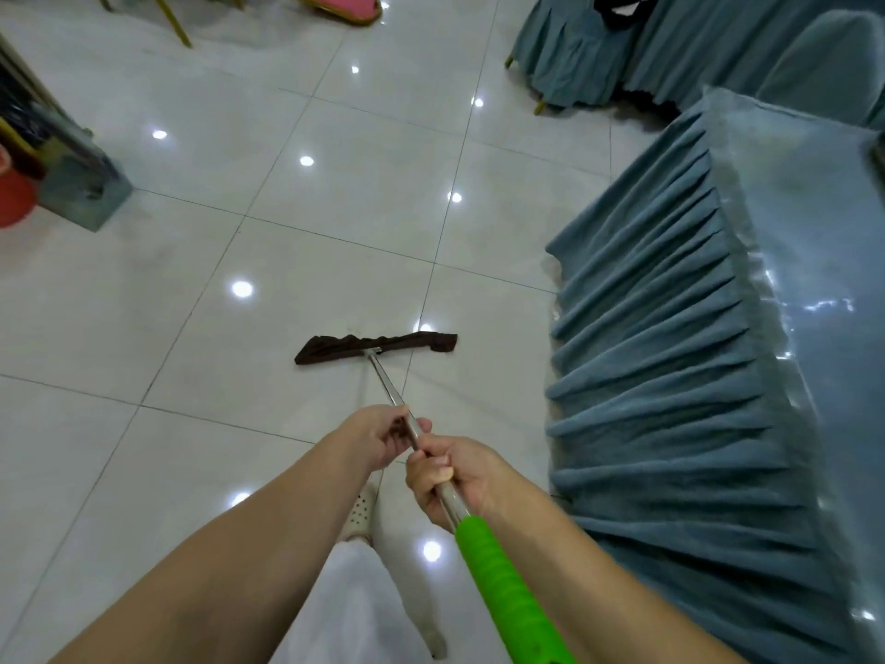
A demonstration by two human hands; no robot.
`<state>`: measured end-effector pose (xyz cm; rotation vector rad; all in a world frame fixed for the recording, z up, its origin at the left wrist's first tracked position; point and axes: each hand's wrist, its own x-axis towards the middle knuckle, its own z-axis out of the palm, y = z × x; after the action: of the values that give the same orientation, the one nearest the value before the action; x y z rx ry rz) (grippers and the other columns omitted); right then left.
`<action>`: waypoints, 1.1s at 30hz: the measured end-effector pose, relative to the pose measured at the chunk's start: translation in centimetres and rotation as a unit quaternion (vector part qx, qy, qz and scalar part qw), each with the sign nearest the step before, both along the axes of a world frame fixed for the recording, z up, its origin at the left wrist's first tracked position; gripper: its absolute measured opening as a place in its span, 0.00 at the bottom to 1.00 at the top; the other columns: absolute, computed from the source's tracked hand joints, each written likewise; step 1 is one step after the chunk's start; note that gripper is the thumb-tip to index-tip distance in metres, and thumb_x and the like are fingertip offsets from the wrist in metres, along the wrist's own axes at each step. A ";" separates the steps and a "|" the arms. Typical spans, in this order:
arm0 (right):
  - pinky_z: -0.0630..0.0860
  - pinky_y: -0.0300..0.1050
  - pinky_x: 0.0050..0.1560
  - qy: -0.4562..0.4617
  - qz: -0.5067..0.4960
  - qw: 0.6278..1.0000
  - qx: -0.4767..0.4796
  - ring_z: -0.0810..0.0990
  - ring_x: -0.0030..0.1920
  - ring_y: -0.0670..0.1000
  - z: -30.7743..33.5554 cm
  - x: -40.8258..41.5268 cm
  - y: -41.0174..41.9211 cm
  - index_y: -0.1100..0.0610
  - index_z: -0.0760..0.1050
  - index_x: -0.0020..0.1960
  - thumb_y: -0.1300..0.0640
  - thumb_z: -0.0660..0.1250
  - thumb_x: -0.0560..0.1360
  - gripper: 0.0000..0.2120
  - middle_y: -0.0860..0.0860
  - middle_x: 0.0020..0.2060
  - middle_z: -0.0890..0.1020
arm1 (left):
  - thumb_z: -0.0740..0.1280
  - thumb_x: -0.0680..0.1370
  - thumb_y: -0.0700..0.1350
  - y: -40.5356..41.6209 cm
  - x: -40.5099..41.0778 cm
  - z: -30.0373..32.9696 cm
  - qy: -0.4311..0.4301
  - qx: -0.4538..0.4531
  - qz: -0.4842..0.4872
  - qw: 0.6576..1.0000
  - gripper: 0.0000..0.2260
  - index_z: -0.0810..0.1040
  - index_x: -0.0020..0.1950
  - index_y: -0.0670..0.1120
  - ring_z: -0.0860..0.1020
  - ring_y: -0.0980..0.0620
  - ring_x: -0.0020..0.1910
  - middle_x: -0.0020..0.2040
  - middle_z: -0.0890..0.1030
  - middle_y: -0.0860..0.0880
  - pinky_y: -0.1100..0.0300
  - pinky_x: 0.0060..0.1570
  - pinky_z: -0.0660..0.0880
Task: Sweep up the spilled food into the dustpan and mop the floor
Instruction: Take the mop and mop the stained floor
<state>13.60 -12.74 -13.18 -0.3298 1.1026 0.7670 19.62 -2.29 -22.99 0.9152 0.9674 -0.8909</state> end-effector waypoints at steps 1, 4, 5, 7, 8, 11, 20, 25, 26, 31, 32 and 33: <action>0.58 0.28 0.12 0.000 0.002 1.000 -0.003 0.62 0.12 0.45 -0.1 1.6 0.7 0.48 0.69 0.38 0.65 0.56 0.80 0.17 0.48 0.32 0.60 | 0.57 0.82 0.38 0.6 1.5 -0.1 0.002 -0.004 0.006 1.000 0.10 0.69 0.44 0.35 0.78 0.45 0.34 0.33 0.79 0.37 0.59 0.22 0.78; 0.58 0.30 0.11 0.004 -0.003 1.000 -0.004 0.62 0.11 0.45 0.0 6.2 2.6 0.48 0.70 0.36 0.65 0.55 0.80 0.19 0.48 0.32 0.60 | 0.57 0.82 0.39 2.1 6.1 -0.4 0.006 -0.012 0.014 1.000 0.11 0.69 0.42 0.35 0.80 0.46 0.26 0.37 0.76 0.37 0.60 0.20 0.77; 0.58 0.30 0.11 0.006 -0.006 1.000 -0.006 0.62 0.11 0.45 0.0 7.7 3.1 0.48 0.70 0.36 0.65 0.55 0.80 0.19 0.48 0.32 0.61 | 0.57 0.82 0.39 2.6 7.5 -0.5 0.006 -0.012 0.012 1.000 0.11 0.69 0.42 0.35 0.79 0.46 0.24 0.35 0.77 0.38 0.60 0.20 0.77; 0.58 0.30 0.10 0.007 -0.008 1.000 -0.011 0.62 0.11 0.45 -0.1 10.5 3.8 0.48 0.71 0.36 0.65 0.55 0.80 0.18 0.49 0.32 0.62 | 0.57 0.82 0.39 3.3 10.3 -0.6 0.007 -0.011 0.003 1.000 0.11 0.69 0.43 0.35 0.79 0.46 0.30 0.29 0.79 0.38 0.60 0.20 0.77; 0.58 0.30 0.10 0.008 -0.008 1.000 -0.014 0.62 0.12 0.45 -0.2 11.8 4.0 0.48 0.71 0.36 0.65 0.56 0.80 0.18 0.49 0.32 0.63 | 0.57 0.82 0.39 3.5 11.7 -0.7 0.006 -0.010 -0.001 1.000 0.11 0.69 0.43 0.35 0.78 0.46 0.33 0.28 0.79 0.38 0.60 0.22 0.78; 0.59 0.30 0.12 0.011 -0.012 1.000 -0.015 0.62 0.13 0.44 -0.6 15.0 4.3 0.48 0.72 0.38 0.65 0.57 0.80 0.17 0.49 0.32 0.63 | 0.57 0.82 0.40 4.0 15.2 -1.1 0.001 -0.012 -0.015 1.000 0.11 0.69 0.43 0.36 0.77 0.46 0.36 0.36 0.78 0.38 0.57 0.34 0.79; 0.60 0.29 0.12 -0.005 0.046 0.997 -0.068 0.63 0.14 0.44 -3.0 21.6 5.7 0.45 0.71 0.44 0.66 0.57 0.79 0.16 0.51 0.30 0.66 | 0.56 0.83 0.41 4.8 21.9 -2.5 -0.008 0.002 -0.028 1.000 0.12 0.69 0.42 0.36 0.78 0.48 0.29 0.36 0.78 0.41 0.59 0.33 0.77; 0.60 0.29 0.12 -0.020 0.078 0.992 -0.098 0.63 0.13 0.44 -3.1 25.1 5.5 0.45 0.70 0.46 0.67 0.56 0.79 0.16 0.53 0.20 0.69 | 0.54 0.83 0.42 4.4 24.6 -2.3 -0.015 0.005 -0.021 1.000 0.13 0.69 0.42 0.37 0.78 0.49 0.24 0.32 0.78 0.43 0.62 0.26 0.77; 0.60 0.29 0.12 -0.020 0.076 0.993 -0.093 0.63 0.13 0.44 -3.1 25.4 5.3 0.46 0.70 0.43 0.67 0.56 0.79 0.16 0.54 0.20 0.69 | 0.54 0.83 0.42 4.3 24.9 -2.3 -0.017 0.005 -0.015 1.000 0.13 0.68 0.42 0.37 0.78 0.49 0.28 0.36 0.77 0.43 0.62 0.25 0.76; 0.59 0.30 0.12 -0.012 0.051 0.997 -0.061 0.63 0.13 0.44 -3.2 24.4 4.6 0.46 0.72 0.41 0.66 0.57 0.79 0.16 0.51 0.28 0.68 | 0.55 0.83 0.42 3.6 24.3 -2.9 -0.008 0.010 -0.009 1.000 0.12 0.68 0.43 0.38 0.75 0.48 0.34 0.38 0.75 0.43 0.60 0.31 0.77; 0.59 0.29 0.12 -0.009 0.047 0.997 -0.058 0.62 0.13 0.44 -3.3 23.9 4.4 0.45 0.72 0.44 0.66 0.57 0.79 0.17 0.51 0.29 0.67 | 0.55 0.83 0.42 3.4 23.8 -3.0 -0.005 0.011 -0.009 1.000 0.12 0.68 0.43 0.37 0.75 0.48 0.34 0.38 0.76 0.42 0.60 0.32 0.77; 0.59 0.29 0.13 -0.007 0.047 0.997 -0.056 0.62 0.14 0.44 -3.3 23.3 4.2 0.44 0.72 0.47 0.66 0.57 0.79 0.17 0.51 0.29 0.66 | 0.55 0.83 0.42 3.2 23.2 -3.1 -0.003 0.013 -0.008 1.000 0.12 0.69 0.42 0.37 0.75 0.48 0.33 0.37 0.76 0.42 0.60 0.33 0.77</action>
<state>36.87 -8.57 -16.46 -0.4835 1.1255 0.7879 42.86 0.94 -26.14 0.9479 0.9694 -0.8895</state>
